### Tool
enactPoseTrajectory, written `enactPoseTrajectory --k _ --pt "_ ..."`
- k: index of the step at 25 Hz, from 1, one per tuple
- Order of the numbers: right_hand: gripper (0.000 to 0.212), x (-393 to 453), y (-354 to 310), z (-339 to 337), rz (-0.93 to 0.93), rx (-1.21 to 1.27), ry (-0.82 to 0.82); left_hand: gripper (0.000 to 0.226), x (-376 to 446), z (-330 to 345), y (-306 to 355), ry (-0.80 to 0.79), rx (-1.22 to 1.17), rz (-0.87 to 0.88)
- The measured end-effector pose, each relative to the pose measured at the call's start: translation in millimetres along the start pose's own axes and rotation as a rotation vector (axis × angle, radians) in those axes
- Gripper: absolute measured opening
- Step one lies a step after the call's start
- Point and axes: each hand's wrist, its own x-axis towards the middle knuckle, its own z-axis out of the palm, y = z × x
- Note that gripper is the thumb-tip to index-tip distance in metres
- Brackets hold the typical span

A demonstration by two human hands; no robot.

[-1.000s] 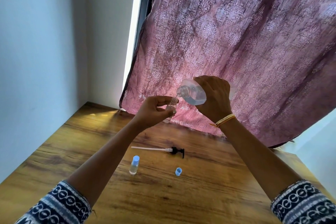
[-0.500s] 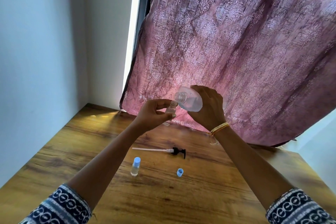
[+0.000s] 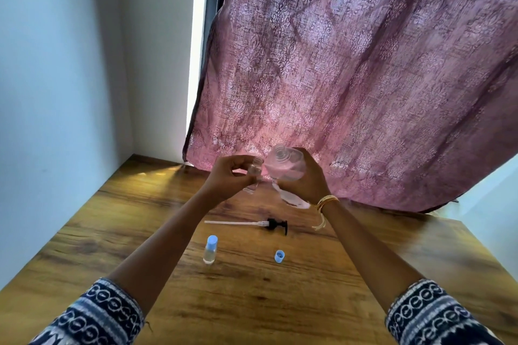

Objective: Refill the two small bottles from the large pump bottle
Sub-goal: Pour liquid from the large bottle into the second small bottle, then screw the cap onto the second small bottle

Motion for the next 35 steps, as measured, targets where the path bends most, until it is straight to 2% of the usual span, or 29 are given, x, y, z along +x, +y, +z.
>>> enactPoseTrajectory --k 5,9,14,17,21,23,31,33,35 --pt "0.079 -1 25 22 0.175 0.085 -0.090 0.039 -2 2 -10 -0.017 0.012 -0.044" --pt "0.056 -5 32 35 0.277 0.184 -0.158 0.040 -5 -2 -16 -0.015 0.049 -0.067" --pt "0.037 -14 34 58 0.267 0.170 -0.394 0.030 -11 -10 -30 -0.002 0.053 -0.117" --pt "0.043 -19 39 72 0.333 0.257 -0.465 0.030 -15 -14 -39 0.010 0.050 -0.156" --pt "0.073 -26 48 81 0.405 0.395 -0.480 0.030 -18 -19 -50 0.029 0.085 -0.188" --pt "0.079 -25 49 82 0.421 0.453 -0.494 0.032 -18 -19 -54 0.034 0.085 -0.207" --pt "0.066 -11 55 61 0.416 0.344 -0.831 0.036 -14 -15 -70 0.020 0.091 -0.226" --pt "0.066 -10 64 58 0.436 0.315 -0.881 0.037 -14 -14 -74 0.030 0.087 -0.245" --pt "0.054 -10 73 56 0.470 0.289 -0.880 0.036 -15 -15 -76 0.033 0.079 -0.260"
